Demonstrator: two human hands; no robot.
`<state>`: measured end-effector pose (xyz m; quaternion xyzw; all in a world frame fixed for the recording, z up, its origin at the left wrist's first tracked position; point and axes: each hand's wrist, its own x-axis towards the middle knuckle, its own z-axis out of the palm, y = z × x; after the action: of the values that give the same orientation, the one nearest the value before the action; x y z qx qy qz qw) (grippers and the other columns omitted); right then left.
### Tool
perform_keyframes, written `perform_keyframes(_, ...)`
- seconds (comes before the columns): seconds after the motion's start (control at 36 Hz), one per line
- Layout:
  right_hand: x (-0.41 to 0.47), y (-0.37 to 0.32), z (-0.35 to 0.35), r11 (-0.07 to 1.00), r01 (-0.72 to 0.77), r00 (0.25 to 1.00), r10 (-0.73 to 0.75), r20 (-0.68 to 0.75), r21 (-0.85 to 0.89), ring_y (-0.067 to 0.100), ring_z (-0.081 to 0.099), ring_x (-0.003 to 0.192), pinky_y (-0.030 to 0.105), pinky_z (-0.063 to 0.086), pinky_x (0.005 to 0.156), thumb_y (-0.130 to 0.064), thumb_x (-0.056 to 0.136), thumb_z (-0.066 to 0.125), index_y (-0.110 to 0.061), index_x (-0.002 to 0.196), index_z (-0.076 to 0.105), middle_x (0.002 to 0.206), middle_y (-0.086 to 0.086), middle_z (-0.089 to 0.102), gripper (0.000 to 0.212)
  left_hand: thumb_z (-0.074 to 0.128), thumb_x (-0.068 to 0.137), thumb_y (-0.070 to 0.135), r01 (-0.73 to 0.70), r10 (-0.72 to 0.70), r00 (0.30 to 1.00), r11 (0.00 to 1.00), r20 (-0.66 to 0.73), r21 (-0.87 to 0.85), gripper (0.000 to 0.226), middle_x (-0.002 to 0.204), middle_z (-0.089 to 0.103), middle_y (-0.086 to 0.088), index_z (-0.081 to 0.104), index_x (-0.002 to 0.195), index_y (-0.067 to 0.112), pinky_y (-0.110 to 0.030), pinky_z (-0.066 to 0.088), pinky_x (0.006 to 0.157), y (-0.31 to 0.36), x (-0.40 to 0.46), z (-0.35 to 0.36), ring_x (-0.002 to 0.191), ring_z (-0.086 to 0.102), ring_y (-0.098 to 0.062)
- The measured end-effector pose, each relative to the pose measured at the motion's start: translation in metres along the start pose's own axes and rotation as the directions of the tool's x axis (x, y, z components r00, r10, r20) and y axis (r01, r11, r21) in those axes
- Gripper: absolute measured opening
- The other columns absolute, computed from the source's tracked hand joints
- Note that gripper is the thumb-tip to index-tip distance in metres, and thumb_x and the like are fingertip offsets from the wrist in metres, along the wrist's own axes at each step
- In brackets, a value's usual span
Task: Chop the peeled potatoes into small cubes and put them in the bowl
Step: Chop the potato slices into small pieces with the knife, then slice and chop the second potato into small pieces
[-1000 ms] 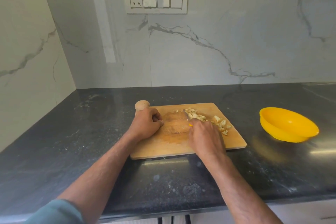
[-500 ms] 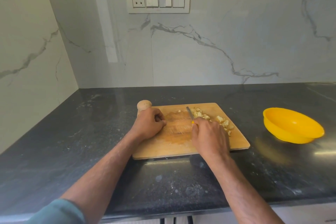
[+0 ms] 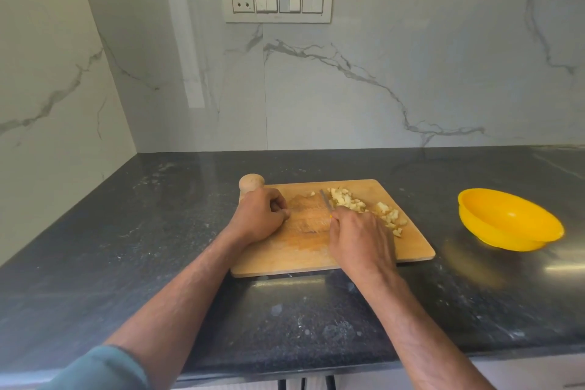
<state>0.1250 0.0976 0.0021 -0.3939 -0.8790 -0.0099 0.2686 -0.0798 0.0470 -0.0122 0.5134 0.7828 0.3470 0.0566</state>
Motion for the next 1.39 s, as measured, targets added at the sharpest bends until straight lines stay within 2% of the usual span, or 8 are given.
perform_keyframes(0.25, -0.002, -0.004, 0.001, 0.998, 0.064, 0.996, -0.063, -0.056, 0.014, 0.013, 0.067, 0.061, 0.024, 0.051, 0.053, -0.024, 0.102, 0.054, -0.020, 0.116, 0.070, 0.075, -0.004, 0.072, 0.022, 0.072, 0.091, 0.021, -0.010, 0.010, 1.000, 1.000, -0.008, 0.011, 0.003, 0.087, 0.067, 0.007, 0.073, 0.094, 0.020, -0.024, 0.051, 0.072, -0.001, 0.001, 0.001, 0.084, 0.062, -0.011)
perform_keyframes(0.44, -0.001, -0.007, 0.000, 0.998, 0.046, 0.999, -0.047, -0.019, -0.045, 0.009, 0.048, 0.047, 0.020, 0.037, 0.045, -0.017, 0.099, 0.056, -0.019, 0.125, 0.066, 0.061, -0.008, 0.058, 0.028, 0.072, 0.091, 0.021, -0.008, 0.008, 1.000, 1.000, -0.007, 0.009, 0.003, 0.087, 0.067, 0.007, 0.073, 0.094, 0.021, -0.023, 0.047, 0.069, -0.001, 0.001, 0.001, 0.083, 0.062, -0.011)
perform_keyframes(0.64, 0.000, -0.004, -0.004, 0.998, -0.042, 0.999, 0.041, -0.032, -0.044, 0.014, 0.055, 0.055, 0.028, 0.054, 0.053, -0.021, 0.101, 0.055, -0.020, 0.110, 0.069, 0.071, -0.004, 0.067, 0.016, 0.072, 0.091, 0.021, -0.004, 0.004, 1.000, 1.000, 0.003, 0.015, 0.003, 0.088, 0.067, 0.006, 0.073, 0.093, 0.021, -0.023, 0.045, 0.068, -0.001, 0.001, 0.000, 0.082, 0.061, -0.010)
perform_keyframes(0.92, -0.001, 0.000, -0.003, 0.997, -0.063, 0.998, 0.063, -0.001, -0.033, 0.013, 0.061, 0.059, 0.026, 0.056, 0.056, -0.023, 0.102, 0.054, -0.020, 0.113, 0.067, 0.074, -0.006, 0.067, 0.017, 0.072, 0.091, 0.019, -0.008, 0.008, 1.000, 1.000, 0.001, 0.008, 0.003, 0.087, 0.066, 0.007, 0.073, 0.094, 0.019, -0.020, 0.042, 0.066, 0.001, -0.002, -0.001, 0.081, 0.059, -0.010)
perform_keyframes(1.06, -0.003, -0.001, -0.001, 1.000, -0.016, 1.000, 0.016, -0.001, -0.022, 0.012, 0.060, 0.061, 0.026, 0.055, 0.059, -0.028, 0.103, 0.052, -0.021, 0.120, 0.066, 0.077, -0.004, 0.070, 0.023, 0.073, 0.090, 0.015, -0.023, 0.009, 0.984, 0.997, -0.180, -0.075, 0.004, 0.086, 0.065, 0.001, 0.072, 0.088, 0.019, -0.014, 0.044, 0.065, 0.003, -0.002, -0.006, 0.080, 0.060, -0.011)
perform_keyframes(1.14, -0.004, -0.001, -0.002, 1.000, -0.008, 1.000, 0.009, -0.008, 0.005, 0.012, 0.056, 0.059, 0.024, 0.052, 0.058, -0.029, 0.103, 0.052, -0.021, 0.122, 0.065, 0.078, -0.005, 0.070, 0.024, 0.076, 0.089, 0.025, -0.010, -0.007, 0.928, 0.999, -0.372, -0.042, 0.012, 0.094, 0.062, 0.003, 0.071, 0.098, 0.019, -0.026, 0.049, 0.074, -0.003, 0.001, -0.014, 0.086, 0.058, -0.011)
perform_keyframes(1.22, -0.006, -0.003, -0.002, 0.999, 0.006, 1.000, -0.005, -0.013, 0.037, 0.010, 0.050, 0.057, 0.019, 0.041, 0.053, -0.030, 0.103, 0.053, -0.023, 0.130, 0.061, 0.077, -0.006, 0.070, 0.030, 0.078, 0.086, 0.034, 0.073, -0.060, 0.881, 0.997, -0.469, 0.009, 0.041, 0.122, 0.056, -0.001, 0.064, 0.123, 0.023, -0.039, 0.047, 0.097, -0.014, 0.006, -0.021, 0.114, 0.054, -0.020)
perform_keyframes(1.39, -0.011, -0.006, -0.002, 0.996, 0.033, 0.999, -0.034, 0.015, 0.079, 0.005, 0.052, 0.060, 0.011, 0.025, 0.048, -0.032, 0.104, 0.050, -0.024, 0.129, 0.062, 0.082, -0.007, 0.071, 0.028, 0.074, 0.088, 0.048, 0.178, -0.175, 0.926, 0.984, -0.333, -0.022, 0.074, 0.153, 0.045, -0.003, 0.043, 0.152, 0.026, -0.054, 0.033, 0.116, -0.028, 0.010, -0.025, 0.142, 0.040, -0.024)
